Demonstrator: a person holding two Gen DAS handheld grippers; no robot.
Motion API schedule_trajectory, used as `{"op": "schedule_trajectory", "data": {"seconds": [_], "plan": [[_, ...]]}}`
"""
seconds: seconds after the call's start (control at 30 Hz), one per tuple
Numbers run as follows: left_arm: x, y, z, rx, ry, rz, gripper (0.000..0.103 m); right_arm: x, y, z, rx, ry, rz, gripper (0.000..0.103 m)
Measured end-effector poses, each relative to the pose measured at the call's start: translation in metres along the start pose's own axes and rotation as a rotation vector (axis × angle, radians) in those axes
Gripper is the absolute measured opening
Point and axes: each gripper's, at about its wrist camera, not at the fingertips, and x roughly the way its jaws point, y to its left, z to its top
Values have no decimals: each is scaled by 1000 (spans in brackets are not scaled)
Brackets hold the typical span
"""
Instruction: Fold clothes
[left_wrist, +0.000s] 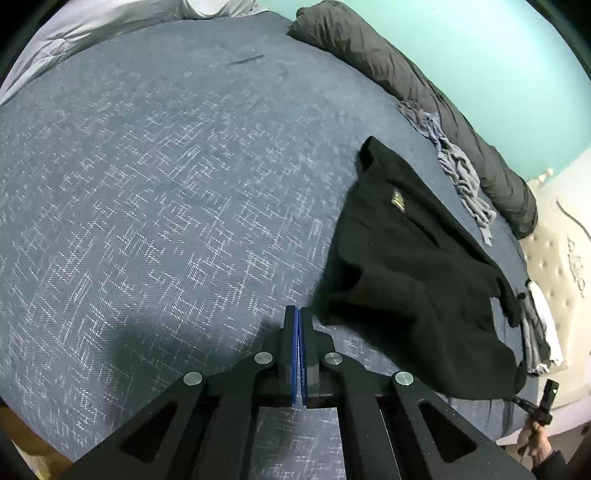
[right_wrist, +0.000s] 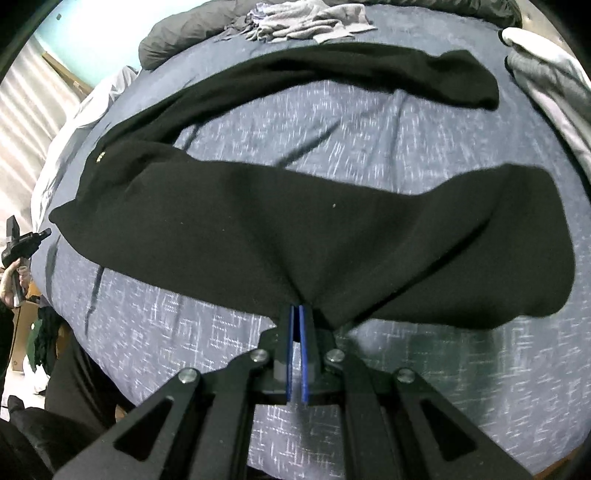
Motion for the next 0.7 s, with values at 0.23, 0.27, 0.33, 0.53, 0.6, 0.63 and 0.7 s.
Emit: {"op": "schedule_trajectory", "data": {"seconds": [0.23,0.27,0.33,0.53,0.6,0.63,0.7], "plan": [[2,-25,2,13,12,-27,12,-9,-3,7,25,-30,51,6],[2,-31,3,11,8,-40,28,-11,-1,7,18,-33,50,6],[6,-43,3,-12,9,-77,53,-13,1,9,6,-35,46,6],[30,-58,8,-84,36,-81,57,-13,1,10,5,-37,44,6],[36,-56,9,-121,40,-96,56,-13,0,9,4,-37,45,6],[38,-55,9,-133,40,-94,56,-13,0,8,3,-37,46,6],[40,-53,9,-163,35,-103,56,-13,-1,7,2,-37,47,6]]}}
